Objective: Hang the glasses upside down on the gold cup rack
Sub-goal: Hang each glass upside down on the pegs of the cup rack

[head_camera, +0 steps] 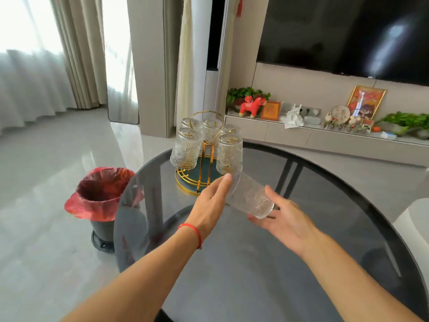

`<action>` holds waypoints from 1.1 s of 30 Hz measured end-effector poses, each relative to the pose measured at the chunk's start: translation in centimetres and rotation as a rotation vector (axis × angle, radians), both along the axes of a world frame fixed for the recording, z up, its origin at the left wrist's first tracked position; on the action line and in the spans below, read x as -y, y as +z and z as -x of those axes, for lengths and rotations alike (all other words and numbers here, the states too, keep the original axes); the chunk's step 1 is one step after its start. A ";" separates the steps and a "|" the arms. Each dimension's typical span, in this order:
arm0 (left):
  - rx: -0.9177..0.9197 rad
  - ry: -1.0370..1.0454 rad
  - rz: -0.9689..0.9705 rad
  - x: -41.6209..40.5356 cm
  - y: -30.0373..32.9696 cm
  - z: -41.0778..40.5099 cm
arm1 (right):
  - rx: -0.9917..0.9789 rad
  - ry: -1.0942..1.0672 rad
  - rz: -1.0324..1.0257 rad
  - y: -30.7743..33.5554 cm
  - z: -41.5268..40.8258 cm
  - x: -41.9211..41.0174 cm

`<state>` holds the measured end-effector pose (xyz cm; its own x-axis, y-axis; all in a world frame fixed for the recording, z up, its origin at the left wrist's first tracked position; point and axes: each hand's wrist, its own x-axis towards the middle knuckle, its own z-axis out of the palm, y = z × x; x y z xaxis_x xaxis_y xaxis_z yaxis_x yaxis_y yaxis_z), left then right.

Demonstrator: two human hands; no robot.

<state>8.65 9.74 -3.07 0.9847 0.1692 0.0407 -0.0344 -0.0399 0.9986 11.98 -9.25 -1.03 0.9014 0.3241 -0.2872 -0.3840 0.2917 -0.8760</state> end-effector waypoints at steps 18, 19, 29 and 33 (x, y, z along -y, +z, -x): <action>-0.016 0.021 -1.185 -2.8 -4.0 -1.6 | 1.128 -0.322 0.997 12.2 -3.4 -11.5; -0.021 0.017 -1.204 -2.9 -4.1 -1.5 | 1.152 -0.300 1.055 12.3 -3.8 -12.0; -0.044 0.048 -1.287 -2.4 -3.7 -1.5 | 1.183 -0.112 1.361 9.7 -5.9 -15.9; -0.052 0.047 -1.304 -2.3 -3.7 -1.5 | 1.258 -0.019 1.520 8.7 -6.3 -16.5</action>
